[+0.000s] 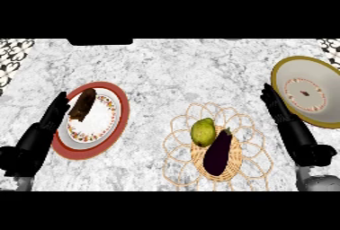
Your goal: Pick the eggplant from the placemat and place it in the bowl
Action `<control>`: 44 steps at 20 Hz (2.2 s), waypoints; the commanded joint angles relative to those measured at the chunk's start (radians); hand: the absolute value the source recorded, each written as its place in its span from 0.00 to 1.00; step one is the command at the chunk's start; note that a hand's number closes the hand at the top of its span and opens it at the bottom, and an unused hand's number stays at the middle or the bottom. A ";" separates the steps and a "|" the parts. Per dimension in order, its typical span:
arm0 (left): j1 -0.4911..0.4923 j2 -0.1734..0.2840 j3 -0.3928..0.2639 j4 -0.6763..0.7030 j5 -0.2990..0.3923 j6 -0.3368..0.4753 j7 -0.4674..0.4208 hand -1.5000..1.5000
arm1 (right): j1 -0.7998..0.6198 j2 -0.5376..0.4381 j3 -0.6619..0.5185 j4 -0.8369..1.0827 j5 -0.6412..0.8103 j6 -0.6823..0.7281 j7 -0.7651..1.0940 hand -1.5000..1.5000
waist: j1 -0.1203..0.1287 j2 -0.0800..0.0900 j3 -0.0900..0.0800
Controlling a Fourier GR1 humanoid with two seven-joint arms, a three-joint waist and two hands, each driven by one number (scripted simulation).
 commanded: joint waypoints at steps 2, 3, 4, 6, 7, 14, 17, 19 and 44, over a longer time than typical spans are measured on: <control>-0.029 0.015 0.067 0.009 -0.005 0.024 0.024 0.50 | -0.061 -0.006 -0.034 -0.109 0.046 -0.095 0.143 1.00 | -0.007 0.000 -0.040; -0.060 -0.002 0.083 0.031 -0.014 0.070 0.050 0.50 | -0.054 -0.012 -0.026 -0.178 0.101 -0.158 0.186 1.00 | -0.021 -0.003 -0.041; -0.062 0.012 0.117 0.006 0.012 0.074 0.065 0.50 | -0.066 -0.038 -0.060 -0.204 0.129 -0.192 0.208 1.00 | -0.020 -0.006 -0.041; -0.068 -0.035 0.117 0.036 -0.005 0.130 0.047 0.50 | -0.146 -0.066 -0.057 -0.287 0.226 -0.268 0.348 1.00 | -0.025 -0.012 -0.046; -0.040 -0.005 0.103 0.028 0.003 0.086 0.042 0.50 | 0.034 -0.302 -0.018 -0.038 0.374 -0.109 0.339 1.00 | -0.053 0.018 -0.092; -0.049 -0.027 0.135 0.047 0.025 0.126 0.090 0.50 | 0.195 -0.127 0.063 -0.256 0.659 -0.424 0.725 0.00 | -0.083 -0.017 -0.051; -0.082 -0.011 0.141 0.031 0.030 0.113 0.116 0.50 | 0.243 -0.070 0.175 -0.373 0.822 -0.431 0.879 0.00 | -0.066 -0.014 -0.049; -0.054 -0.010 0.147 0.022 0.031 0.111 0.101 0.50 | 0.296 -0.067 0.209 -0.460 0.912 -0.396 0.993 0.00 | -0.062 -0.018 -0.050; -0.177 -0.092 0.092 0.086 -0.019 0.088 0.124 0.50 | -0.180 0.200 0.102 -0.320 0.740 0.424 1.527 0.00 | 0.019 0.007 -0.042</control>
